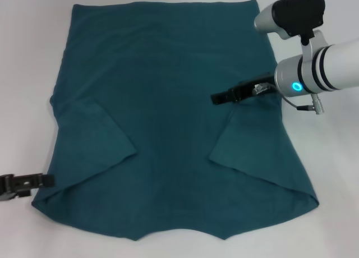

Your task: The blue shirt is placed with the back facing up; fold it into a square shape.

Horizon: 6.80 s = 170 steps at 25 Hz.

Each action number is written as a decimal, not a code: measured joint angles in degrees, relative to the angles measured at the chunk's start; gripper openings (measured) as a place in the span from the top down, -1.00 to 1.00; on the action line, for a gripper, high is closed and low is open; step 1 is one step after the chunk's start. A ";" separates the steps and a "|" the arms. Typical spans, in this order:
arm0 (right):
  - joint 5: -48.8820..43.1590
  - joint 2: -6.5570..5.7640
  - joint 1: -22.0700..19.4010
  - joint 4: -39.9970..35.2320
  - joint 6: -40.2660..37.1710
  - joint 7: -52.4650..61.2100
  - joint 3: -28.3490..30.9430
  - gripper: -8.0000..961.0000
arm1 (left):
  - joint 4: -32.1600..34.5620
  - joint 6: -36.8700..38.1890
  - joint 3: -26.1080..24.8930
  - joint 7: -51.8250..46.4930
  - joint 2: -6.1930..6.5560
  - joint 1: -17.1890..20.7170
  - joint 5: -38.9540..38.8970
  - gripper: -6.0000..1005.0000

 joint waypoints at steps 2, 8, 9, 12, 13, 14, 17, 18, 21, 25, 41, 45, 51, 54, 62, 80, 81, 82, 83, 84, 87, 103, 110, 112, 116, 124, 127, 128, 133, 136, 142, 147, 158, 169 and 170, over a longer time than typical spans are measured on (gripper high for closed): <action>-0.75 -0.01 0.18 -0.04 -0.01 -0.01 0.03 -0.90 | -0.17 -0.88 -1.17 -1.95 0.17 0.00 2.04 -0.72; -1.61 0.00 0.34 -0.10 0.29 -0.02 0.06 -0.94 | -3.08 -3.93 -2.31 -3.47 0.40 -0.18 3.67 -0.72; -1.61 -0.01 0.33 -0.10 0.32 -0.02 0.07 -0.94 | -3.68 -4.46 -2.32 -3.56 0.51 -0.32 3.83 -0.72; -1.62 0.05 0.34 -0.12 0.34 -0.03 0.08 -0.94 | -5.24 -5.60 -2.17 -3.70 0.68 -0.90 4.60 -0.72; -1.63 0.08 0.33 -0.13 0.33 -0.02 0.09 -0.94 | -5.76 -6.08 -2.05 -3.76 0.73 -1.11 4.84 -0.72; -1.63 0.10 0.31 -0.14 0.31 -0.02 0.09 -0.94 | -6.23 -6.42 -1.97 -3.81 0.77 -1.29 5.02 -0.72; -1.63 0.17 0.09 -0.15 0.10 -0.02 0.03 -0.94 | -7.54 -7.53 -1.93 -3.90 0.95 -1.79 5.70 -0.71; -1.63 0.17 0.02 -0.16 0.07 -0.02 0.02 -0.94 | -7.78 -7.84 -1.93 -3.90 0.96 -1.90 6.09 -0.71; -1.62 0.17 -0.15 -0.15 -0.01 -0.02 0.09 -0.94 | -8.61 -8.78 -1.93 -3.92 1.02 -2.04 6.57 -0.71; -1.62 0.26 -0.25 -0.15 -0.07 -0.02 0.06 -0.94 | -9.63 -9.44 -1.93 -3.94 1.27 -2.35 6.63 -0.71; -1.62 0.62 -0.53 -0.15 -0.07 -0.02 -0.27 -0.93 | -13.40 -10.02 -0.15 -4.86 1.98 -5.11 7.89 -0.66; -1.62 0.62 -0.56 -0.15 -0.18 -0.02 -0.26 -0.93 | -13.55 -10.04 -0.11 -4.97 2.07 -5.18 7.95 -0.57; -1.67 0.62 -0.63 -0.15 -0.64 -0.02 -0.34 -0.93 | -13.67 -10.89 -0.12 -4.89 2.17 -5.54 7.93 -0.42; -1.69 0.62 -0.82 -0.15 -0.91 -0.02 -0.15 -0.93 | -13.68 -10.89 0.01 -5.07 2.24 -5.90 7.93 -0.27; -1.72 0.46 -2.66 -3.37 -3.91 0.66 0.11 -0.93 | -14.26 -10.98 0.36 -5.24 2.39 -6.70 7.95 0.42; -23.53 1.36 -6.19 -19.87 -33.68 15.11 0.29 -0.87 | -14.46 -11.05 0.54 -3.08 2.42 -6.80 7.62 0.93; -23.99 1.40 -6.64 -20.40 -34.88 15.60 0.19 -0.87 | -14.46 -11.05 0.53 -2.91 2.42 -6.79 7.57 0.93; -24.34 1.43 -7.01 -20.69 -35.80 15.96 0.08 -0.86 | -14.46 -11.05 0.53 -2.74 2.42 -6.78 7.54 0.93; -24.70 1.49 -7.50 -20.97 -36.75 16.40 -0.05 -0.86 | -14.46 -11.05 0.54 -2.65 2.42 -6.78 7.53 0.94; -24.97 1.53 -7.92 -21.14 -37.54 16.69 -0.11 -0.86 | -14.46 -11.05 0.53 -2.52 2.42 -6.77 7.52 0.94; -25.16 1.69 -9.10 -21.20 -39.11 17.05 -0.19 -0.85 | -14.46 -11.05 0.53 -2.13 2.42 -6.77 7.51 0.94; -24.74 2.07 -11.86 -21.37 -40.86 18.09 -1.91 -0.79 | -14.45 -11.17 0.20 -1.30 2.14 -6.63 7.50 0.94; -22.69 2.05 -12.12 -21.21 -40.76 18.30 -3.87 -0.56 | -14.45 -11.37 0.18 -1.10 2.15 -6.59 7.43 0.94; -22.49 2.04 -12.20 -21.20 -40.47 18.39 -4.02 -0.49 | -14.45 -11.39 0.29 -1.07 2.11 -6.65 7.42 0.94; -22.45 2.02 -12.15 -21.17 -40.35 18.48 -4.14 -0.37 | -14.46 -11.41 0.31 -1.03 2.06 -6.74 7.42 0.94; -22.36 2.02 -11.78 -21.63 -39.58 18.50 -4.17 -0.37 | -14.45 -11.69 0.42 -1.03 2.13 -6.84 7.42 0.93; -21.48 1.95 -11.68 -21.60 -39.48 18.12 -4.16 -0.28 | -14.45 -11.63 0.39 -1.02 2.15 -6.85 7.42 0.94; -21.24 1.89 -11.64 -21.44 -39.49 17.99 -4.15 -0.19 | -14.45 -11.58 0.36 -1.03 2.15 -6.86 7.42 0.94; -21.20 1.84 -11.53 -21.47 -39.79 17.70 -5.05 0.30 | -14.45 -11.39 0.23 -1.03 2.16 -6.85 7.42 0.94; -20.95 1.84 -11.32 -21.60 -39.84 17.38 -5.15 0.48 | -14.45 -11.40 0.14 -1.03 2.16 -6.75 7.42 0.94; -19.74 1.75 -11.10 -21.69 -39.94 16.73 -5.05 0.73 | -14.45 -11.14 0.03 -0.95 2.10 -6.39 7.42 0.94; -19.69 1.27 -10.06 -21.82 -43.94 12.82 -4.52 0.87 | -14.41 -8.92 0.08 -0.52 2.17 -6.37 7.59 0.94; -21.64 1.46 -8.18 -23.14 -57.79 1.81 -4.00 0.90 | -10.77 6.16 -3.09 -2.63 3.55 -5.27 17.40 0.93; -13.42 1.75 -10.41 -22.77 -65.15 -3.69 -14.65 0.90 | -9.58 19.20 -3.09 -3.46 1.64 -0.68 21.56 0.94; -13.33 1.75 -10.59 -22.70 -65.30 -3.65 -15.27 0.90 | -9.48 20.48 -2.99 -3.57 1.53 -0.42 21.77 0.94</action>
